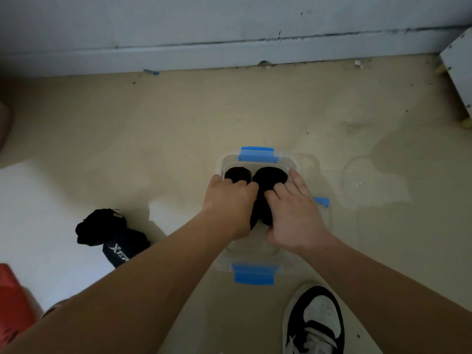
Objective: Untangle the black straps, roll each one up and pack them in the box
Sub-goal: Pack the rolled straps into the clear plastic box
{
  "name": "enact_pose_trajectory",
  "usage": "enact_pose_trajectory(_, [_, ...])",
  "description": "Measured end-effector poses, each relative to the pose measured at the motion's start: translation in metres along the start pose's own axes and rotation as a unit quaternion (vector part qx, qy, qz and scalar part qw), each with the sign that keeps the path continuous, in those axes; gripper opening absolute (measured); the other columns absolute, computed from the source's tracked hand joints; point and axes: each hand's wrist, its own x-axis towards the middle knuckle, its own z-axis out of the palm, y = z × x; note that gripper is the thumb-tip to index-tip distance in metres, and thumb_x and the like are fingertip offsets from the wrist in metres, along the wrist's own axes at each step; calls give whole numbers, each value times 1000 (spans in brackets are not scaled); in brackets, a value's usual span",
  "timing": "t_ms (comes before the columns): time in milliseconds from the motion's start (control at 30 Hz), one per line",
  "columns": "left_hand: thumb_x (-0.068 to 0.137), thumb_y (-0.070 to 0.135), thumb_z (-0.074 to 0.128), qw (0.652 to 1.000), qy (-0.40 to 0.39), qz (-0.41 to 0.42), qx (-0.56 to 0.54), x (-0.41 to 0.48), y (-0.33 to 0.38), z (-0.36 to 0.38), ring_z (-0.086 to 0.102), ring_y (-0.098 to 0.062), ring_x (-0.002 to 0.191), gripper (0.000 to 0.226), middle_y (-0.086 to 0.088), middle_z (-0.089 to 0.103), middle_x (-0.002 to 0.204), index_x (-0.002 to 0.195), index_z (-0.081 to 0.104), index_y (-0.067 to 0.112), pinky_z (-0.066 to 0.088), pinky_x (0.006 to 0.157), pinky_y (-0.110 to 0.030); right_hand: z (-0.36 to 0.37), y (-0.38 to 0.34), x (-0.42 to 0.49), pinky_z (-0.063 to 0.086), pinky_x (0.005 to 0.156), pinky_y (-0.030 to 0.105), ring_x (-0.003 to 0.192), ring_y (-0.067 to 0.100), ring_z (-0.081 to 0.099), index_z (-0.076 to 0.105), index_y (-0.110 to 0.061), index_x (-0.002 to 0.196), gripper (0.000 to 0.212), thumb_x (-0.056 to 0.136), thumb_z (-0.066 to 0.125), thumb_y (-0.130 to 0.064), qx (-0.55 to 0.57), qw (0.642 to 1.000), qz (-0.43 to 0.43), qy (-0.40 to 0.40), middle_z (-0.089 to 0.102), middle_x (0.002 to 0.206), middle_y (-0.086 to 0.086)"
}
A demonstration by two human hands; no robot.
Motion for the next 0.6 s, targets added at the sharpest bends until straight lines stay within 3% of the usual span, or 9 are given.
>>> enact_pose_trajectory(67, [87,36,69,999,32,0,19,-4,0,16,57,-25,103,47,1,56,120,127,47,26,29,85,-39,1,-3,0,18,129,50,91,33,64,69,-7,90,46,60,47,-34,5,1000,14,10,56,83,5])
enact_pose_trajectory(167, [89,36,64,996,92,-17,0,-9,0,30,52,-26,112,48,-2,46,131,130,43,25,27,83,-38,5,-3,-3,16,132,49,100,31,62,62,-9,99,41,59,67,-17,23,998,42,31,51,95,5])
enact_pose_trajectory(267, [85,42,66,993,110,5,-49,-12,-7,34,49,-24,115,54,0,44,132,132,45,26,31,87,-37,7,-3,-4,16,130,50,93,33,60,58,-11,90,43,52,75,-1,43,997,38,49,44,90,4])
enact_pose_trajectory(367, [81,42,69,989,116,40,-80,-12,-21,28,52,-22,110,55,4,48,124,130,49,30,27,82,-33,7,-3,-5,22,129,54,87,32,57,57,-12,82,34,54,72,1,51,997,32,57,40,82,0])
enact_pose_trajectory(500, [80,37,79,990,122,23,-72,-8,-22,36,57,-22,100,48,6,56,113,122,55,28,19,76,-34,7,-4,-5,23,129,54,89,31,58,59,-14,82,29,60,73,-2,22,998,33,44,49,77,0])
enact_pose_trajectory(600, [64,29,92,992,112,14,-48,-10,-11,49,60,-23,77,38,7,62,88,92,67,28,6,70,-36,5,-4,-5,26,129,55,92,33,60,61,-14,83,23,64,73,-6,14,999,36,32,54,77,2])
